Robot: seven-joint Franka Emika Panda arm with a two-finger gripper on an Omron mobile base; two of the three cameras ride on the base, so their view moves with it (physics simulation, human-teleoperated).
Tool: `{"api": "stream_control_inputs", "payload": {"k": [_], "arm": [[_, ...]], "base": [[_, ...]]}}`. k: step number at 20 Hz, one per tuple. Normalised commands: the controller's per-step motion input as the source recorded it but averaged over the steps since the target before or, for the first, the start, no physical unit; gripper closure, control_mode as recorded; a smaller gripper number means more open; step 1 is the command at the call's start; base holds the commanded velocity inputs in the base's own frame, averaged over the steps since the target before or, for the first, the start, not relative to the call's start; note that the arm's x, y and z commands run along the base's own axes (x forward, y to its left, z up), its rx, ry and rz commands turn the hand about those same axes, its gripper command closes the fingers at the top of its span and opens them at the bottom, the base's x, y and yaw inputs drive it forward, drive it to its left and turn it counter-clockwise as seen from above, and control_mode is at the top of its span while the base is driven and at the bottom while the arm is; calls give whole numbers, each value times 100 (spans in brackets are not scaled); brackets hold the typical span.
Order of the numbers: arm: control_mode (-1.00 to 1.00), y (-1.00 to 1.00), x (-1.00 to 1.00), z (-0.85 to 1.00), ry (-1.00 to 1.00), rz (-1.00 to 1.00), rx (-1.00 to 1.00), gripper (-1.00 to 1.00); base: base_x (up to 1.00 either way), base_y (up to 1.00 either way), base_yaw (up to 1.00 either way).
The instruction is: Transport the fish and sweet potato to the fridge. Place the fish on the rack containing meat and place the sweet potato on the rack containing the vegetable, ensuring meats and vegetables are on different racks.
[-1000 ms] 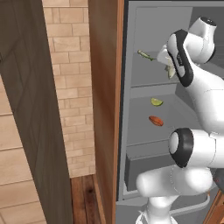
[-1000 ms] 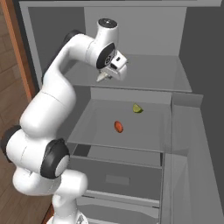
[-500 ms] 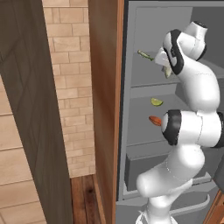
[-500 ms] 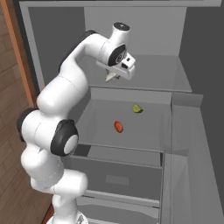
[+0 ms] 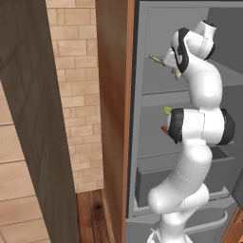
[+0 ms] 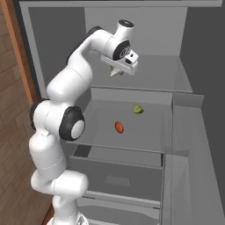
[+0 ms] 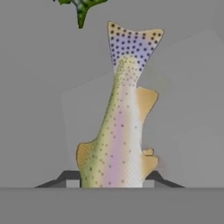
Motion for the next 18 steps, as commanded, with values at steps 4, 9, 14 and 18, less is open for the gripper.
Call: {"api": "stream_control_inputs", "payload": {"k": [4, 9, 14, 18], "arm": [[-100, -4, 69, -31, 0, 0, 0, -100], [-100, -16, 20, -8, 0, 0, 0, -100], [-100, 0, 30, -9, -7, 0, 0, -100], [-100, 0, 0, -8, -17, 0, 0, -100]], "base": [[0, 0, 0], [0, 0, 0], [0, 0, 0], [0, 0, 0]]}}
